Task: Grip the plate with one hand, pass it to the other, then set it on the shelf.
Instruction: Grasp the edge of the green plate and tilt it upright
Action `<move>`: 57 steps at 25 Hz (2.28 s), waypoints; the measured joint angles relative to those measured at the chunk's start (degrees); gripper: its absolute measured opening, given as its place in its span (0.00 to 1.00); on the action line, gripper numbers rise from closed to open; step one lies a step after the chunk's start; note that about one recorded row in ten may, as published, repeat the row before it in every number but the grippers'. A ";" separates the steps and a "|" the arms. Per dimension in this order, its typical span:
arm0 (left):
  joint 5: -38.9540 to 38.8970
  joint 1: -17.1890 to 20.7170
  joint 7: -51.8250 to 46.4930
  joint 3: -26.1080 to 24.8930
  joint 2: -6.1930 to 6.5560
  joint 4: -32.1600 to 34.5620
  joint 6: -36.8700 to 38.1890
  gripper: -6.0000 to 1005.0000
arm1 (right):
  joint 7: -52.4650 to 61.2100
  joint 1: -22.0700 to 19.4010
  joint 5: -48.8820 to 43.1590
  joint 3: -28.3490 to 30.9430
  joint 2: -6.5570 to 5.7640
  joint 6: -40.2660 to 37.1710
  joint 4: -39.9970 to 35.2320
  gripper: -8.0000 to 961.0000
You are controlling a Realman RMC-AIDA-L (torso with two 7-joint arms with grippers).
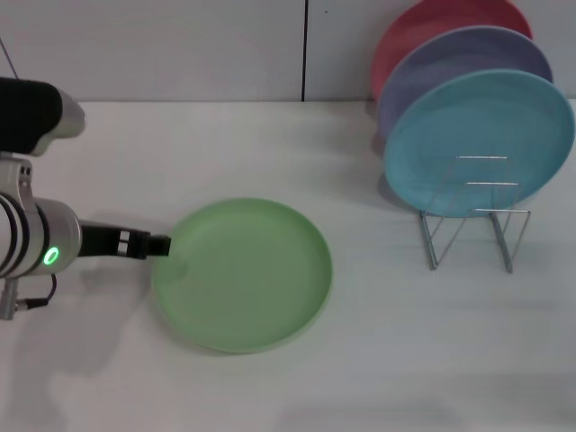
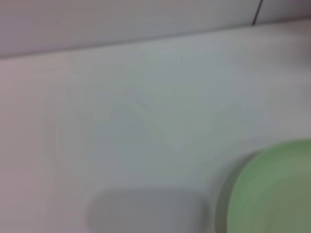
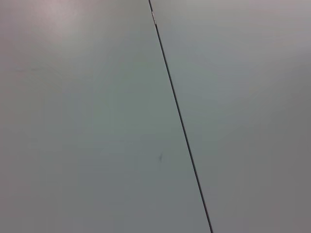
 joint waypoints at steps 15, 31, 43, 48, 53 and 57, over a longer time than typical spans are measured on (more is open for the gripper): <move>-1.63 -2.46 -0.58 2.71 -0.10 7.32 -0.15 0.82 | -0.06 -0.05 -0.10 0.00 0.00 -0.12 0.15 0.77; -1.75 -3.79 -0.58 2.90 -0.10 9.71 0.05 0.81 | -0.06 -0.33 -0.45 0.00 0.00 -0.60 0.36 0.77; -1.81 -5.02 -0.58 2.88 -0.10 11.92 0.12 0.81 | -0.06 -0.42 -0.71 0.00 0.04 -0.80 0.35 0.77; -2.14 -5.33 -0.58 2.73 -0.10 12.01 0.07 0.81 | -0.06 -0.42 -0.71 0.00 0.08 -0.81 0.35 0.77; -2.19 -5.72 -0.58 2.58 -0.09 12.06 0.05 0.81 | -0.06 -0.42 -0.79 0.00 0.09 -0.81 0.26 0.77; -2.19 -6.45 -0.47 2.45 -0.02 12.37 0.10 0.80 | -0.06 -0.42 -0.80 0.00 0.09 -0.80 0.26 0.77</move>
